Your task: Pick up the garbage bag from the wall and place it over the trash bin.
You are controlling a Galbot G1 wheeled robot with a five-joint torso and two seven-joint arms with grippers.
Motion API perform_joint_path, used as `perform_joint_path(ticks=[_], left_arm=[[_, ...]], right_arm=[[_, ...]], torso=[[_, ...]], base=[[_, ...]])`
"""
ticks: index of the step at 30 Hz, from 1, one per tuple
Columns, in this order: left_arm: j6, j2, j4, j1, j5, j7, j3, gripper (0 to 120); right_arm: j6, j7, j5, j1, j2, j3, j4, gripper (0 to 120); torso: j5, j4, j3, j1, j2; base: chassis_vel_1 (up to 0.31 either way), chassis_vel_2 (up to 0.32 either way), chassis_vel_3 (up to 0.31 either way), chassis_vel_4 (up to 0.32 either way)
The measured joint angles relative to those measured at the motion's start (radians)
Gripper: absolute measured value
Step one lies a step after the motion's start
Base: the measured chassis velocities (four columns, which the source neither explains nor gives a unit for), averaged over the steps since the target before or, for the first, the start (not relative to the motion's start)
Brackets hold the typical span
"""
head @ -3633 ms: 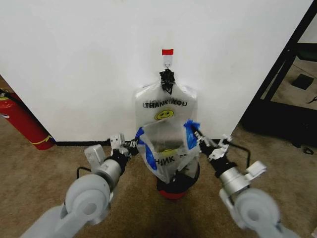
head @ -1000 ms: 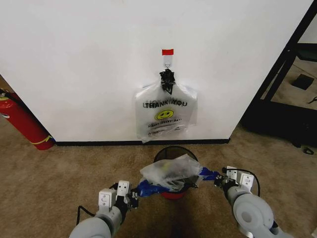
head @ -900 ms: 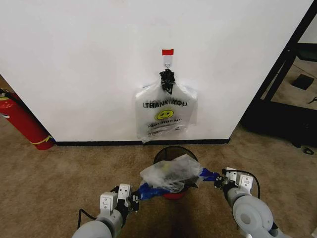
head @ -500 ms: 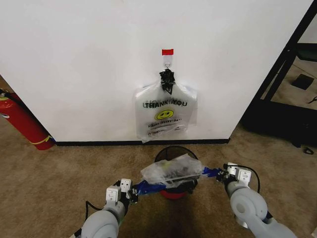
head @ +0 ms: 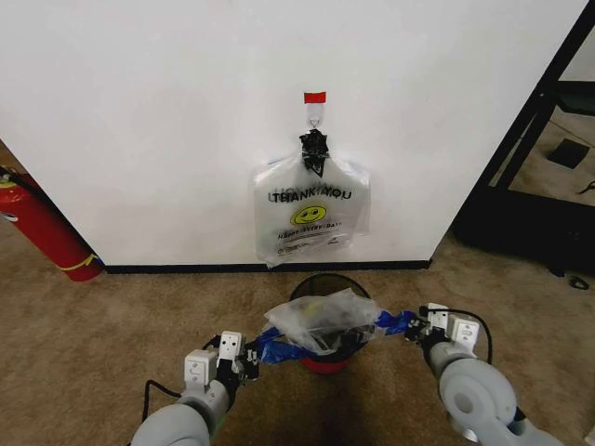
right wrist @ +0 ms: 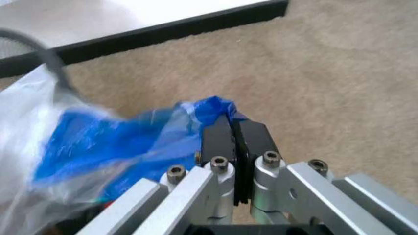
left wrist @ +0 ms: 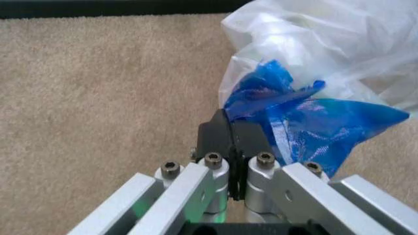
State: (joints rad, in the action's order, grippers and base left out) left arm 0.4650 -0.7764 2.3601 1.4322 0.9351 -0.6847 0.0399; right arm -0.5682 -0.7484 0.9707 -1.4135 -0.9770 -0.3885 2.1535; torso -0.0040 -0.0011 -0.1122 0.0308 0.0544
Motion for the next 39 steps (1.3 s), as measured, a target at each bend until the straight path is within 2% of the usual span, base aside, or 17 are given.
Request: perform_joint_path(ticks=[10,11,14,15,18,21,25,26,33,34,37,39], left_arm=[[0.021,0.001,0.059,0.034,0.003,-0.010,0.010,0],[0.023,-0.002,0.072,0.045,0.002,-0.011,0.010,7],[0.032,-0.008,0.091,0.083,-0.004,-0.015,0.014,15],[0.040,-0.008,0.101,0.116,-0.005,-0.023,0.016,15],[0.044,-0.011,0.111,0.166,-0.015,-0.027,0.023,4],[0.042,-0.015,0.110,0.156,-0.013,-0.027,0.024,5],[0.046,-0.019,0.109,0.101,0.026,-0.033,0.032,20],[0.046,-0.019,0.109,0.101,0.026,-0.033,0.032,20],[0.060,-0.011,0.139,0.095,0.132,-0.065,0.072,51],[0.060,-0.011,0.139,0.095,0.132,-0.065,0.072,51],[0.045,-0.019,0.142,0.085,0.244,-0.095,0.093,63],[0.034,-0.033,0.142,0.059,0.380,-0.152,0.103,72]], right_arm=[[-0.020,-0.013,0.009,-0.052,0.008,-0.035,0.084,0],[-0.022,-0.014,0.009,-0.064,0.008,-0.038,0.107,0],[-0.030,-0.015,0.010,-0.090,0.008,-0.049,0.140,0],[-0.037,-0.019,0.007,-0.112,0.011,-0.053,0.155,0],[-0.043,-0.022,-0.001,-0.137,0.013,-0.054,0.163,0],[-0.038,-0.026,0.000,-0.123,0.009,-0.053,0.149,0],[-0.007,-0.026,0.010,-0.076,-0.001,-0.047,0.109,0],[-0.007,-0.026,0.010,-0.076,-0.001,-0.047,0.109,0],[0.025,-0.014,0.011,-0.033,-0.012,-0.040,0.050,0],[0.025,-0.014,0.011,-0.033,-0.012,-0.040,0.050,0],[0.025,-0.012,0.009,-0.017,-0.014,-0.034,0.033,0],[0.025,-0.010,0.006,-0.016,-0.016,-0.035,0.029,0]], torso=[[0.0001,0.0000,0.000,0.000,0.000],[-0.0002,0.0000,0.000,0.000,0.000],[-0.0002,0.0001,0.000,0.000,0.000],[-0.0001,-0.0001,0.000,0.000,0.000],[0.0000,0.0001,0.000,0.000,0.000],[-0.0002,0.0001,0.000,0.000,0.000],[0.0000,0.0000,0.000,0.000,0.000],[0.0000,0.0000,0.000,0.000,0.000],[0.0000,0.0001,0.000,0.000,0.000],[0.0000,0.0001,0.000,0.000,0.000],[0.0000,0.0002,0.000,0.000,0.000],[0.0000,0.0000,0.000,0.000,0.000]], base=[[0.000,0.000,0.000,0.000],[0.000,0.000,0.000,0.000],[0.000,0.000,0.000,0.000],[0.000,0.000,0.000,0.000],[0.000,0.000,0.000,0.000],[0.000,0.000,0.000,0.000],[0.000,0.000,0.000,0.000],[0.000,0.000,0.000,0.000],[0.000,0.000,0.000,0.000],[0.000,0.000,0.000,0.000],[0.000,0.000,0.000,0.000],[0.000,0.000,0.000,0.000]])
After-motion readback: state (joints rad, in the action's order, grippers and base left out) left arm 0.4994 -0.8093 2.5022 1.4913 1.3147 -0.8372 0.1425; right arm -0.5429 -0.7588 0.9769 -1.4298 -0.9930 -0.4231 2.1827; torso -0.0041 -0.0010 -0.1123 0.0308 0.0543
